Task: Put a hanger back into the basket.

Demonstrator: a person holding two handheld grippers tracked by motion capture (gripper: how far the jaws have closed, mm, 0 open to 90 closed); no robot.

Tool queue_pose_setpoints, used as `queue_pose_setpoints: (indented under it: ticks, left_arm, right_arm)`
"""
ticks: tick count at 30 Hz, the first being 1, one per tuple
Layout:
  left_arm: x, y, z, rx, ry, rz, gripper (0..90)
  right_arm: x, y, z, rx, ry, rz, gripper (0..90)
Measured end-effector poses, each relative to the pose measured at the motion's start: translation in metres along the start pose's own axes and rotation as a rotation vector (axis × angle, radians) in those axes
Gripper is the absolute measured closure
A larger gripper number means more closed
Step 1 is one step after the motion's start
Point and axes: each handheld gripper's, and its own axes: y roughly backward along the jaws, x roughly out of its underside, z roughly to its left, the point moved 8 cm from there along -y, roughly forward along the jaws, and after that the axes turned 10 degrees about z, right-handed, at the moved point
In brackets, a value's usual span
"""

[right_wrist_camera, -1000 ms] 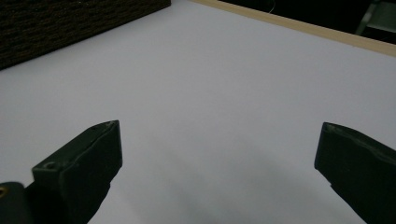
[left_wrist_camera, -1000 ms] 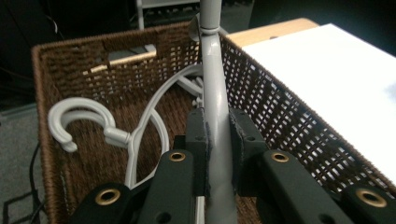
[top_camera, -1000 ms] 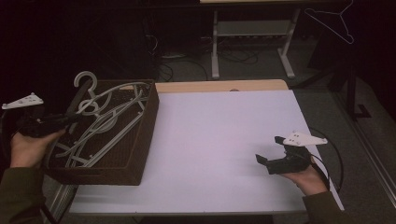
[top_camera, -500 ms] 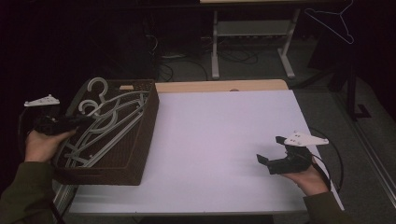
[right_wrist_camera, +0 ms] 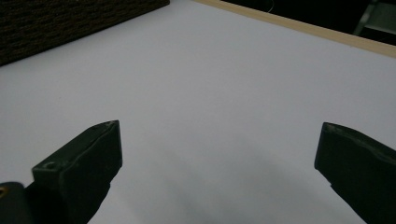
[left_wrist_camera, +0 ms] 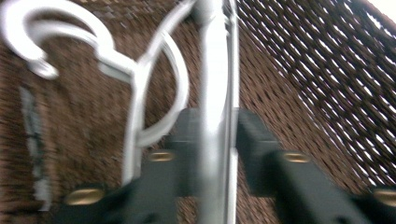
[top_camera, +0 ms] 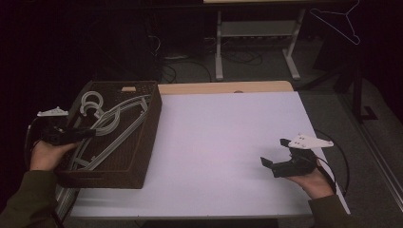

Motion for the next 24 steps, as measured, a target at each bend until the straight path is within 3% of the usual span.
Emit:
queue_pose_setpoints:
  ticks: [6,9,19,24]
  left_arm:
    - [-0.005,0.013,0.002,-0.047,-0.001,-0.048,43.5]
    - [-0.010,0.017,-0.006,-0.012,0.001,-0.081,39.7]
    - [-0.040,0.021,-0.065,0.147,-0.039,-0.186,29.8]
    - [-0.053,0.019,-0.098,0.195,-0.091,-0.212,25.9]
  right_arm:
    - [-0.001,0.001,0.000,0.001,0.004,-0.004,0.2]
    - [-0.001,0.001,0.000,0.000,0.004,-0.005,0.2]
    - [-0.004,0.002,0.001,0.006,0.012,-0.010,0.2]
    - [-0.007,0.005,0.001,0.004,0.014,-0.024,0.3]
